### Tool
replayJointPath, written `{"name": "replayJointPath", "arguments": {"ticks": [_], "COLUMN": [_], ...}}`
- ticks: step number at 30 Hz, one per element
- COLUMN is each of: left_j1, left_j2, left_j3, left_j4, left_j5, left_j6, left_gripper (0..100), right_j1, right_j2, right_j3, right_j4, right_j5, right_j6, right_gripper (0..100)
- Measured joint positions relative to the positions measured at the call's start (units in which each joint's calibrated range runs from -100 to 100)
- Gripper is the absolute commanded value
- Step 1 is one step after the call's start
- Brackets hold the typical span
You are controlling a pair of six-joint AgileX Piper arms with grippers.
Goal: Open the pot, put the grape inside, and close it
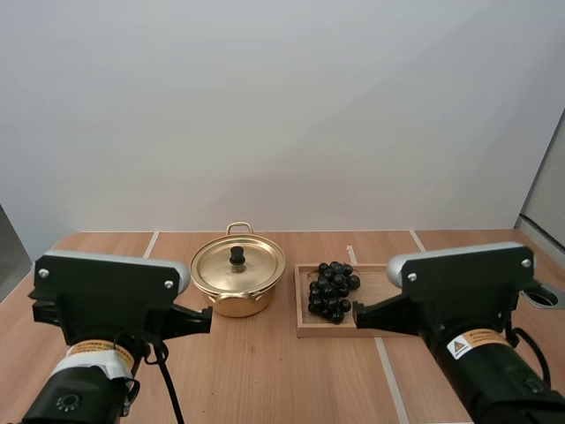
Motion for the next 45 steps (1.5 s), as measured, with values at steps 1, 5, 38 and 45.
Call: {"name": "replayJointPath", "arguments": {"ticks": [1, 5, 38, 45], "left_j1": [0.0, 0.0, 0.06, 0.06], "left_j2": [0.0, -0.11, 47.96, 49.47], "left_j3": [-1.42, -8.8, -50.88, -50.88], "left_j4": [0.0, 0.0, -11.97, -11.97], "left_j5": [0.2, 1.42, 46.86, 46.15], "left_j6": [0.0, 0.0, 17.91, 17.91], "left_gripper": [0, 0, 0, 0], "right_j1": [0.0, 0.0, 0.0, 0.0], "right_j2": [0.71, 4.9, 50.74, 51.35], "right_j3": [-2.11, -10.19, -55.47, -55.47], "right_j4": [0.0, 0.0, 0.44, 0.3], "right_j5": [1.74, 8.28, 53.65, 53.22], "right_j6": [0.0, 0.0, -2.84, -3.08], "right_gripper": [0, 0, 0, 0]}}
